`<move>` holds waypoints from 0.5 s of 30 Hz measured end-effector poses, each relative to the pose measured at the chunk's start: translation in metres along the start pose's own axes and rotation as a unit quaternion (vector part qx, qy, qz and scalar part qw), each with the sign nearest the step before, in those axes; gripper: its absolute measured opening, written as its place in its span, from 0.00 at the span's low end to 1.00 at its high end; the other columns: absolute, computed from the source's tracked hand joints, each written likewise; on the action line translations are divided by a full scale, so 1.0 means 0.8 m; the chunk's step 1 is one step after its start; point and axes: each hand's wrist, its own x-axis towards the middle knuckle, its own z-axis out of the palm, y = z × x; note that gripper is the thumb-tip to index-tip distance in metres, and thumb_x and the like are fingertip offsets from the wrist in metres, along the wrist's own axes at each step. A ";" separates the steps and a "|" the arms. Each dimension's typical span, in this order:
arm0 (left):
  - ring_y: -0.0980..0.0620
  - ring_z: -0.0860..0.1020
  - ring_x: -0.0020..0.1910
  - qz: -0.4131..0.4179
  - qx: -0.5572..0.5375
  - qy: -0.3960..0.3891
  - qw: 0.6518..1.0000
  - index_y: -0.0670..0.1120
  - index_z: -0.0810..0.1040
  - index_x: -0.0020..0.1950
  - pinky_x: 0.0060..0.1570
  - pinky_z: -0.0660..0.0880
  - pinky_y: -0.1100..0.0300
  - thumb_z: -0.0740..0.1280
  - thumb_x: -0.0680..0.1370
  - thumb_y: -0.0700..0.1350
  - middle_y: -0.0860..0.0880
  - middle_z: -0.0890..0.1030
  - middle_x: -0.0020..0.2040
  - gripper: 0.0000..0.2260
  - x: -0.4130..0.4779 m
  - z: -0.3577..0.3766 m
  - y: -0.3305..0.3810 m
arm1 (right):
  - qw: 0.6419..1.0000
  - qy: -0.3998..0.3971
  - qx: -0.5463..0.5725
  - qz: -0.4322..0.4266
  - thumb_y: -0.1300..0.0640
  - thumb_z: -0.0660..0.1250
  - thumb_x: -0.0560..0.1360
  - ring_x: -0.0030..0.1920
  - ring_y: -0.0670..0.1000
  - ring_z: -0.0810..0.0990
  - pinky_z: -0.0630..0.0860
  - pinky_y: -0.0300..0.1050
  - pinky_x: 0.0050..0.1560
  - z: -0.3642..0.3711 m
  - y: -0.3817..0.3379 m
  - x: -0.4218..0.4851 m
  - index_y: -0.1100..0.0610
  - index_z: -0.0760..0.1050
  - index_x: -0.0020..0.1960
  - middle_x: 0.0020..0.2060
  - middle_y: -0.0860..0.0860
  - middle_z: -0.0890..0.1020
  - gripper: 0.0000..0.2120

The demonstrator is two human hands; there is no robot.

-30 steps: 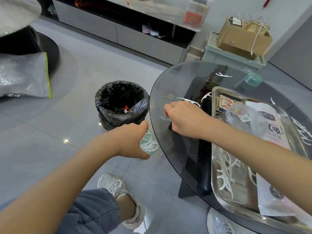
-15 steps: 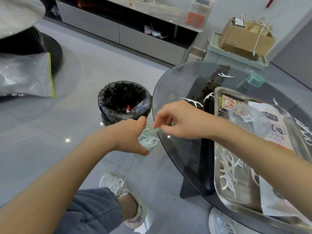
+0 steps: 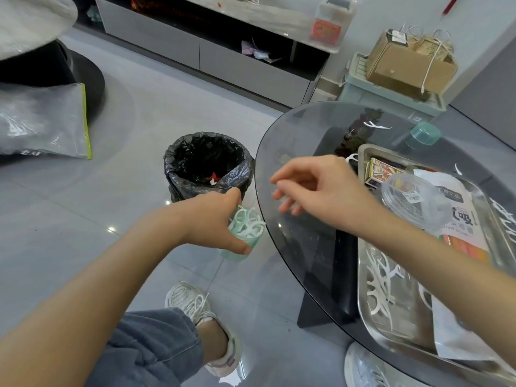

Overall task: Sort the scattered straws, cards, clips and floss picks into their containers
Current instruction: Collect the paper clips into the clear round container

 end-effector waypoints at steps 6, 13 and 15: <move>0.53 0.72 0.41 0.000 0.063 -0.083 0.995 0.51 0.61 0.55 0.34 0.67 0.60 0.75 0.66 0.58 0.55 0.70 0.43 0.29 0.001 0.013 0.004 | 0.866 -0.184 -0.458 0.086 0.52 0.68 0.73 0.54 0.53 0.76 0.73 0.47 0.53 -0.039 0.045 -0.014 0.56 0.74 0.62 0.55 0.52 0.76 0.18; 0.53 0.71 0.40 0.016 0.041 -0.083 0.996 0.50 0.60 0.53 0.36 0.66 0.60 0.74 0.67 0.59 0.54 0.70 0.42 0.28 0.004 0.023 0.020 | 0.890 -0.151 -0.430 0.004 0.62 0.61 0.73 0.47 0.56 0.76 0.71 0.46 0.47 -0.011 0.036 -0.018 0.58 0.72 0.47 0.46 0.54 0.75 0.04; 0.51 0.73 0.43 0.028 0.038 -0.094 0.994 0.51 0.59 0.53 0.38 0.68 0.60 0.74 0.67 0.59 0.52 0.73 0.46 0.28 0.003 0.025 0.024 | 0.893 -0.155 -0.422 -0.013 0.61 0.59 0.75 0.46 0.57 0.76 0.73 0.50 0.49 0.000 0.029 -0.026 0.59 0.72 0.48 0.46 0.54 0.75 0.04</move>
